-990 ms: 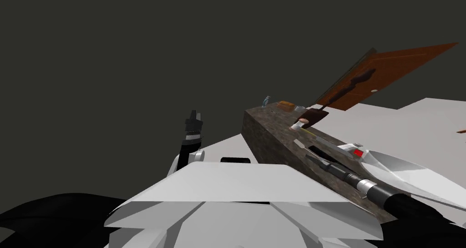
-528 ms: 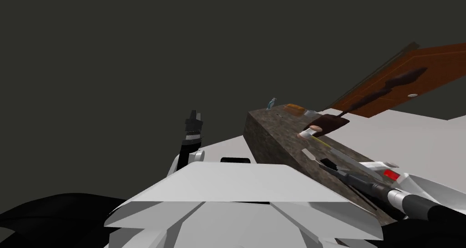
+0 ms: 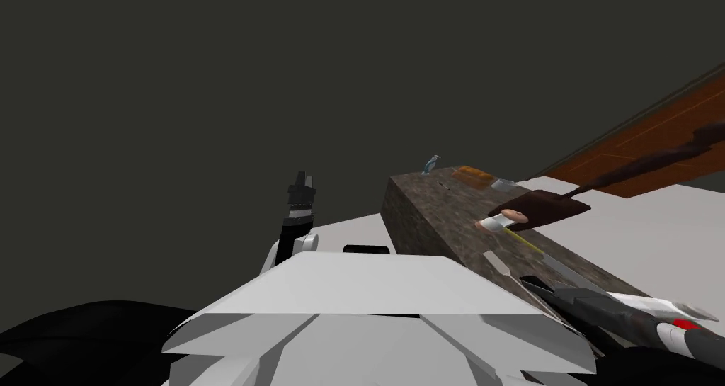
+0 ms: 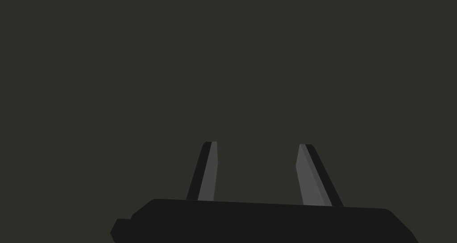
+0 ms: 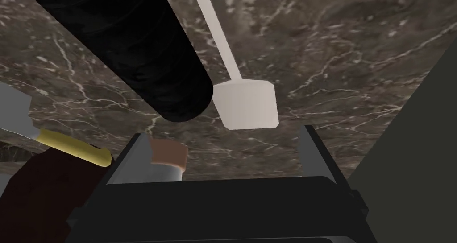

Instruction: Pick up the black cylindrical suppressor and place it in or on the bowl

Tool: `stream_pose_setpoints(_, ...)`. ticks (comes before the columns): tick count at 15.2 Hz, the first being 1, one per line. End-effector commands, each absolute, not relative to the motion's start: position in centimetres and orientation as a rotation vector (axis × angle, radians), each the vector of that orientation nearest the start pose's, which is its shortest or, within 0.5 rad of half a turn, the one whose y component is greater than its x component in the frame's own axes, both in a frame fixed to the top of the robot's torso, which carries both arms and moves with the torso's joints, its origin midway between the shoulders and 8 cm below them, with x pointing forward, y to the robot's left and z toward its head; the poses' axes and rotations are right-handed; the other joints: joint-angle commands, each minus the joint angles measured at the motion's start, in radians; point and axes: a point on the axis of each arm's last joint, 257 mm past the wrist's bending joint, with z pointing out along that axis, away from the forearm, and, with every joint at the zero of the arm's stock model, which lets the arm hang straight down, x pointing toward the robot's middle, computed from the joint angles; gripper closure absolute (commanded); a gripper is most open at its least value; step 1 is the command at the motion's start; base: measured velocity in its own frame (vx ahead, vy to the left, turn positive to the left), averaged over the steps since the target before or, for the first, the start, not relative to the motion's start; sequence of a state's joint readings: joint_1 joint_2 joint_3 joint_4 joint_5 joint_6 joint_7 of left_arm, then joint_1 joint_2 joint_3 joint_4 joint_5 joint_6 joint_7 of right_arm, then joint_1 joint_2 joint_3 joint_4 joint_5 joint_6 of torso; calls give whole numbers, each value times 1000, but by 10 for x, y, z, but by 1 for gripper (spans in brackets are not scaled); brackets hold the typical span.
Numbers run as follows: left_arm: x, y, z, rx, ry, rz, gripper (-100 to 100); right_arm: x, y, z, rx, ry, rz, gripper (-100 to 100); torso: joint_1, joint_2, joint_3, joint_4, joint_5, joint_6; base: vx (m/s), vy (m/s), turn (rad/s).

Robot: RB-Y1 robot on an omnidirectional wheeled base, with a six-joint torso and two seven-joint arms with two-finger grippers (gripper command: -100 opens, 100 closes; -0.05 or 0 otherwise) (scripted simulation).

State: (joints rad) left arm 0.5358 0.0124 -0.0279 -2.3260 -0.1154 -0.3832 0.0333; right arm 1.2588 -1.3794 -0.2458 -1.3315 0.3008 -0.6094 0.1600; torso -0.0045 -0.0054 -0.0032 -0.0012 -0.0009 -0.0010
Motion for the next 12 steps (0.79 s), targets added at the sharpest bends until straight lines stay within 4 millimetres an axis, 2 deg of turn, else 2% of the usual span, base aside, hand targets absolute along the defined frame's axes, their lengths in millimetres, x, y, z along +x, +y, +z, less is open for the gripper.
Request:
stream_pose_setpoints(1, 354, 264, 9, -680, 749, -1245, 0, 51, -663, -304, -172, 2720, -91, -100, 0, 0, 0, 0, 0, 0, 65, -99, 220)
stream_pose_setpoints(2, 354, 264, 9, -680, 749, -1245, 0, 31, -664, -308, -204, 2778, -85, -100, -1, 0, 0, 0, 0, 0, 90, -108, 265)
stream_pose_setpoints(4, 354, 264, 9, -680, 749, -1245, 0, 31, -664, -308, -204, 2778, -85, -100, -1, -2, -1, 0, 0, 0, 65, -78, 103)
stream_pose_setpoints(7, 354, 264, 9, -680, 749, -1245, 0, -30, -660, -315, -279, 2938, -46, -100, 3, 2, 1, 0, 0, 0, 34, -48, 112)
stream_pose_setpoints(8, 354, 264, 9, -680, 749, -1245, 0, -30, -660, -315, -279, 2938, -46, -100, 2, 2, 1, 0, 0, 1, 38, -61, 116)
stream_pose_setpoints(10, 354, 264, 9, -680, 749, -1245, 0, -66, -656, -316, -309, 3024, -13, -100, 2, 2, 1, 1, 0, 1, 20, -54, 95)
stream_pose_setpoints(11, 354, 264, 9, -680, 749, -1245, 0, -66, -656, -316, -309, 3024, -13, -100, 3, 3, 2, 1, 1, 1, 7, -47, 55)
stream_pose_setpoints(12, 354, 264, 9, -680, 749, -1245, 0, -81, -654, -316, -318, 3059, 2, -100, 3, 4, 2, 1, 0, 1, 0, -41, 34)
